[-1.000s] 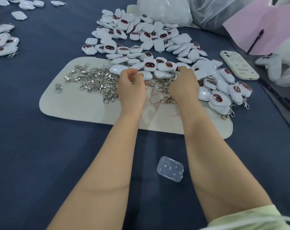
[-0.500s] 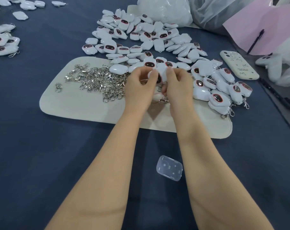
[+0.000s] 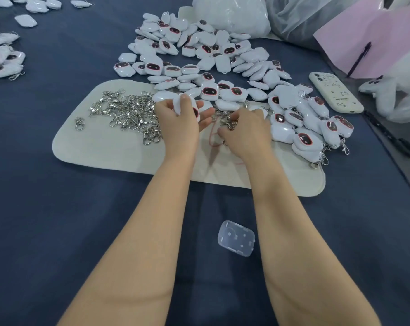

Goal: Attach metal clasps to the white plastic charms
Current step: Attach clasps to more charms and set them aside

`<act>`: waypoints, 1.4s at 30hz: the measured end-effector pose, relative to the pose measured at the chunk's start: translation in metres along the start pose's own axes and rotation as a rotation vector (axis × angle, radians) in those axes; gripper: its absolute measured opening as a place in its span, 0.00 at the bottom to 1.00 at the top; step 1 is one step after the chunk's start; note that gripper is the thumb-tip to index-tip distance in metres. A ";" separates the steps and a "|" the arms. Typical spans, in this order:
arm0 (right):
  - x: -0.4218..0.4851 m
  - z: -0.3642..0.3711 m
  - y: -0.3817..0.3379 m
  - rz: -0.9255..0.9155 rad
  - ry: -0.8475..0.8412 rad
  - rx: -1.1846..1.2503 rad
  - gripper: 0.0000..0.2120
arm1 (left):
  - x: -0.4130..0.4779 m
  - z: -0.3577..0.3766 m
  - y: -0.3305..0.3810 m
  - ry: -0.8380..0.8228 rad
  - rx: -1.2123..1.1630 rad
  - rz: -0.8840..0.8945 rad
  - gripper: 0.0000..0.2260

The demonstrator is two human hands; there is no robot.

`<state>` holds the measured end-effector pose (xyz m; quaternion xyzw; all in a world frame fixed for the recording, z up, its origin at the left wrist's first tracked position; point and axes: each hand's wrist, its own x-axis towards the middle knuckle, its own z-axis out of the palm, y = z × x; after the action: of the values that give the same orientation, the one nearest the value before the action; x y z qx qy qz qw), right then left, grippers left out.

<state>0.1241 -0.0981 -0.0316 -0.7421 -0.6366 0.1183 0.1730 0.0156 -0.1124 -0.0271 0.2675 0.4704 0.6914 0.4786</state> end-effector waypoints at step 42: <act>-0.005 -0.012 -0.015 0.042 0.121 1.183 0.02 | -0.003 0.000 -0.007 -0.182 0.443 0.191 0.07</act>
<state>0.1149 -0.1028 -0.0147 -0.5374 -0.4370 0.4139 0.5906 0.0198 -0.1146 -0.0329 0.4700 0.5380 0.5866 0.3814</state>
